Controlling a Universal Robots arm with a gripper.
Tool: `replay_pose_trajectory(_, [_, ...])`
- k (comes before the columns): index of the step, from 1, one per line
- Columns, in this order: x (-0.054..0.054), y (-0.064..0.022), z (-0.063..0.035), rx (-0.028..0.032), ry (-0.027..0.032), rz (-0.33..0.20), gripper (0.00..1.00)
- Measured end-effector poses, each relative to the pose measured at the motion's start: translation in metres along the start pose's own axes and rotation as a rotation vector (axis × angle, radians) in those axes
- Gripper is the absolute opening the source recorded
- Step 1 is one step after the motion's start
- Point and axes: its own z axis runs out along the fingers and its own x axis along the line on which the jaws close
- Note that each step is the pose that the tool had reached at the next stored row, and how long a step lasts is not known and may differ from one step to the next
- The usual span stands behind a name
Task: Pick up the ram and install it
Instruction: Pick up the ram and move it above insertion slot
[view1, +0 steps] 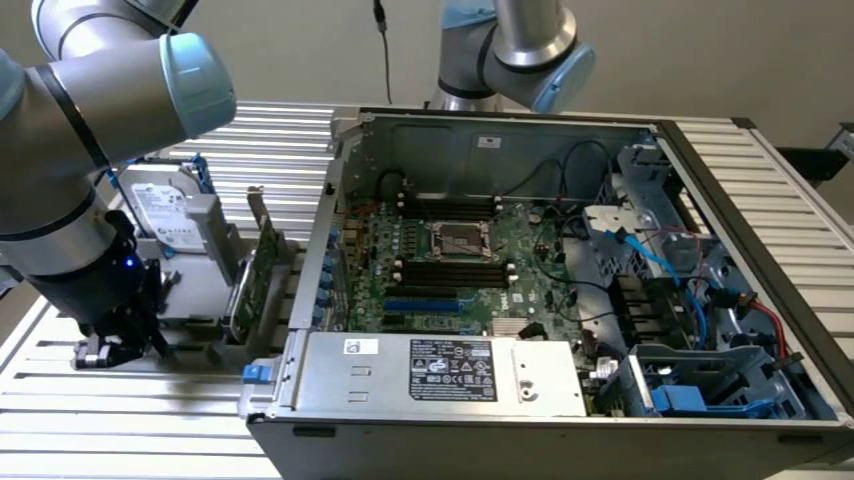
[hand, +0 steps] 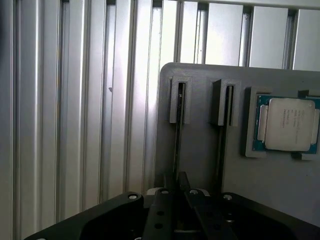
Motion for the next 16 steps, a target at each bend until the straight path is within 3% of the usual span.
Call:
replay_pose_trajectory(7, [0.0,0.0,-0.0025,0.0002,-0.0002,0.0,0.14])
replay_pose_trajectory(16, [0.0,0.0004,-0.0429,0.0001,0.0,-0.001,0.14])
